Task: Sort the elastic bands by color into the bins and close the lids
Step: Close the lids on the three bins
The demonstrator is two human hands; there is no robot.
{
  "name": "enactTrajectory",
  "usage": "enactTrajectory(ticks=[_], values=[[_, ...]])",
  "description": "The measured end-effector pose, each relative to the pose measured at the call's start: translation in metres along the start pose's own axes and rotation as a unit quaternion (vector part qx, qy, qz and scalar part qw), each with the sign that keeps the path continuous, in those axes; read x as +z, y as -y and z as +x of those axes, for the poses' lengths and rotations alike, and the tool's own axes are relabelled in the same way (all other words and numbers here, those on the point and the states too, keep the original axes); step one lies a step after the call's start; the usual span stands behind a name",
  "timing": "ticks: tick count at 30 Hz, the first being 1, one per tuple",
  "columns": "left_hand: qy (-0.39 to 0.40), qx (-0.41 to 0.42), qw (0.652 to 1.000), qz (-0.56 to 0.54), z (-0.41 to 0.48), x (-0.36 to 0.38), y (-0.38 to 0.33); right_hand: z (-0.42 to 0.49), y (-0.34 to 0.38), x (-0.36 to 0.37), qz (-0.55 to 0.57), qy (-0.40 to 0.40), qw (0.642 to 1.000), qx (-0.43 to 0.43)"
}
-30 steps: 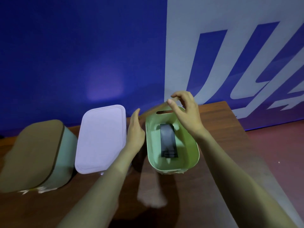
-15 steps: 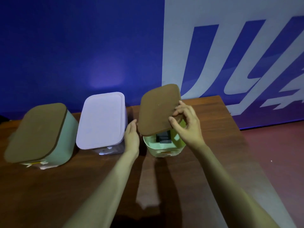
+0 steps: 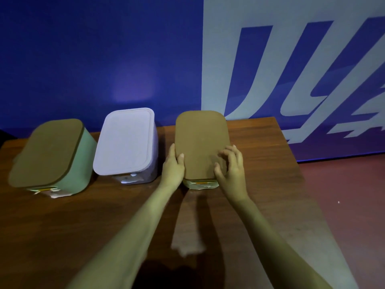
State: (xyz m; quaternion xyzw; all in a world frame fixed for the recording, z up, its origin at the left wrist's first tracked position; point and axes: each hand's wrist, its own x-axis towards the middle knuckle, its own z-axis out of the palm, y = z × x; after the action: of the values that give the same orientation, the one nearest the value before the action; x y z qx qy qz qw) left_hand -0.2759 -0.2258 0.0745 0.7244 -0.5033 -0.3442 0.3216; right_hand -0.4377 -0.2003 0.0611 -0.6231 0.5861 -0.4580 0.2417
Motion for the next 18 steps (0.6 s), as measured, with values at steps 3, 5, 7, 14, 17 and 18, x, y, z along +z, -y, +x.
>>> enactTrajectory(ticks=[3,5,7,14,17,18], values=[[-0.007,0.025,0.999,0.022,0.0,0.004,0.003,-0.002,-0.005,-0.002,-0.01,-0.002,0.999,0.033],[-0.019,0.045,0.998,0.049,0.003,0.005,0.005,0.0,-0.01,-0.002,-0.027,-0.002,0.998,0.049],[-0.022,0.062,0.995,0.081,0.005,0.006,0.005,0.006,-0.016,-0.002,-0.044,0.009,0.996,0.072],[-0.035,0.04,0.997,0.052,0.003,0.015,0.005,0.006,-0.019,0.005,0.008,0.053,0.992,0.112],[-0.038,0.019,0.998,0.047,0.007,0.015,0.002,0.013,-0.023,0.007,-0.013,0.059,0.992,0.107],[-0.035,0.02,0.998,0.051,0.008,0.016,0.0,0.015,-0.024,0.007,-0.008,0.067,0.992,0.11]])
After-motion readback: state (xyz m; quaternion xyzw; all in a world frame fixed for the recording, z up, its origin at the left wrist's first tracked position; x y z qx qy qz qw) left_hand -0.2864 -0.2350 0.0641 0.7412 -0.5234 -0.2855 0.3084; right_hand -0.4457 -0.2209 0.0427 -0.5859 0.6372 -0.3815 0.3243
